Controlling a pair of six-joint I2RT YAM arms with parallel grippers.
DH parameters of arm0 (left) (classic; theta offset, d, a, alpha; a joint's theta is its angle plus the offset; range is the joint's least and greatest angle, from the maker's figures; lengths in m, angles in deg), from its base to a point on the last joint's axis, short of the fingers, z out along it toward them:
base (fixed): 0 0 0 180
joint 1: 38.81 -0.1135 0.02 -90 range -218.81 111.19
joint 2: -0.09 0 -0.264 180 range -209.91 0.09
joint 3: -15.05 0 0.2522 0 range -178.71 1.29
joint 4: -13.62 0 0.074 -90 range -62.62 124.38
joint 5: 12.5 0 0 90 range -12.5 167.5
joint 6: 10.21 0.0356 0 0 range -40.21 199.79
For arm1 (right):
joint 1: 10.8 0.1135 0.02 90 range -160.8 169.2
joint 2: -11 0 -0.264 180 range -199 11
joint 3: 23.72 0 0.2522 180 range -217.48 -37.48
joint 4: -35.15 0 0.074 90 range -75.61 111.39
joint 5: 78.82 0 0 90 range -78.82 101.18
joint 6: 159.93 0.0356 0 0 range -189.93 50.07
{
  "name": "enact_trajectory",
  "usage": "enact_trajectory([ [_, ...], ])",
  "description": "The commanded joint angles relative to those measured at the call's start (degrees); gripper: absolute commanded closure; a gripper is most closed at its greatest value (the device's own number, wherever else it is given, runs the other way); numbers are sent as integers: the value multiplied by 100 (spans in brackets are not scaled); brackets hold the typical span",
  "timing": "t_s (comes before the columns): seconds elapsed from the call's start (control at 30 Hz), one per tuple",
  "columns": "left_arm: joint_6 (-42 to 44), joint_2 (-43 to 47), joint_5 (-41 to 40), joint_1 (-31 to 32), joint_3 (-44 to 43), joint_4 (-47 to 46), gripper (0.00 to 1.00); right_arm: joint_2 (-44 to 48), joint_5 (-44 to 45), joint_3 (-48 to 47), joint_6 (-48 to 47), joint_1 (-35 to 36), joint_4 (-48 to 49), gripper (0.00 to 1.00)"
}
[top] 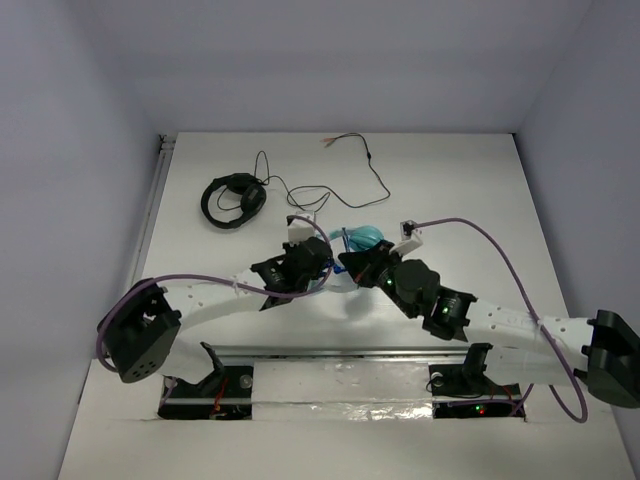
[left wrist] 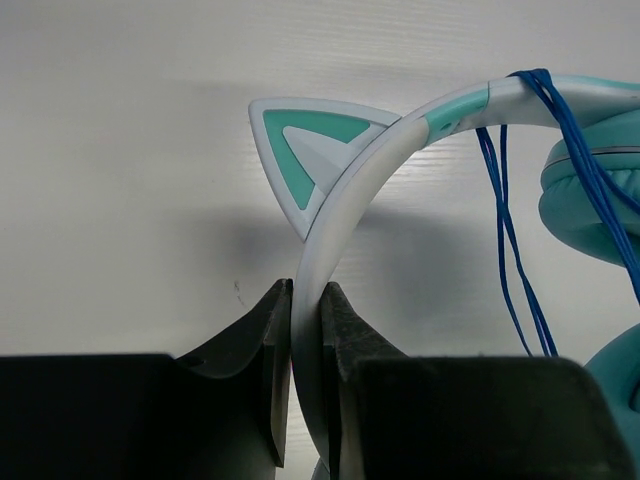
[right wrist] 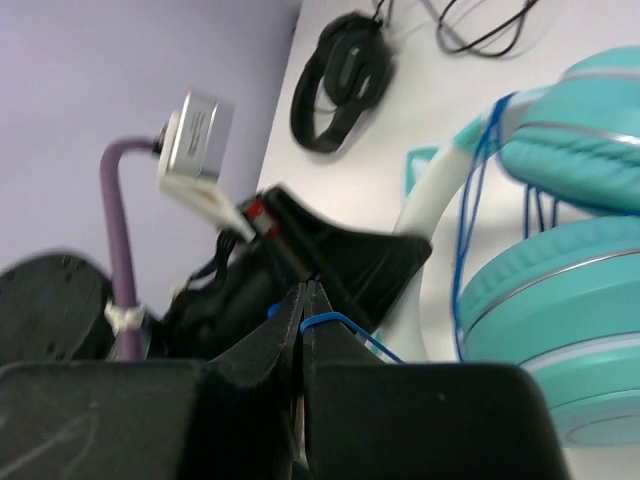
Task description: Wrap the headphones
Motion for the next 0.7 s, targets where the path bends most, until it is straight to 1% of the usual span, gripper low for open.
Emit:
enact_trajectory([
  [0.0, -428, 343, -38, 130, 230, -348, 100, -63, 1245, -433, 374, 62, 590, 100],
  [0.1, -596, 440, 51, 183, 389, -463, 100, -283, 1746, -556, 603, 62, 485, 99],
  [0.2, -763, 458, -116, 306, 424, -410, 100, -564, 2107, -757, 744, 62, 449, 98],
  [0.3, -842, 336, -300, 438, 301, -218, 100, -1073, 2239, -1152, 920, 10, 283, 97],
  [0.43, -913, 133, -616, 605, 3, 90, 100, -1574, 2389, -1487, 1342, 10, 185, 96],
  [0.5, -948, 115, -626, 667, -42, 91, 100, -1785, 2468, -1576, 1482, -43, 124, 95],
  [0.63, -939, 159, -626, 667, -41, 284, 100, -2075, 2424, -1778, 1684, -174, -26, 85],
  [0.67, -939, 142, -617, 667, -59, 310, 100, -2137, 2372, -1874, 1746, -227, -61, 78],
])
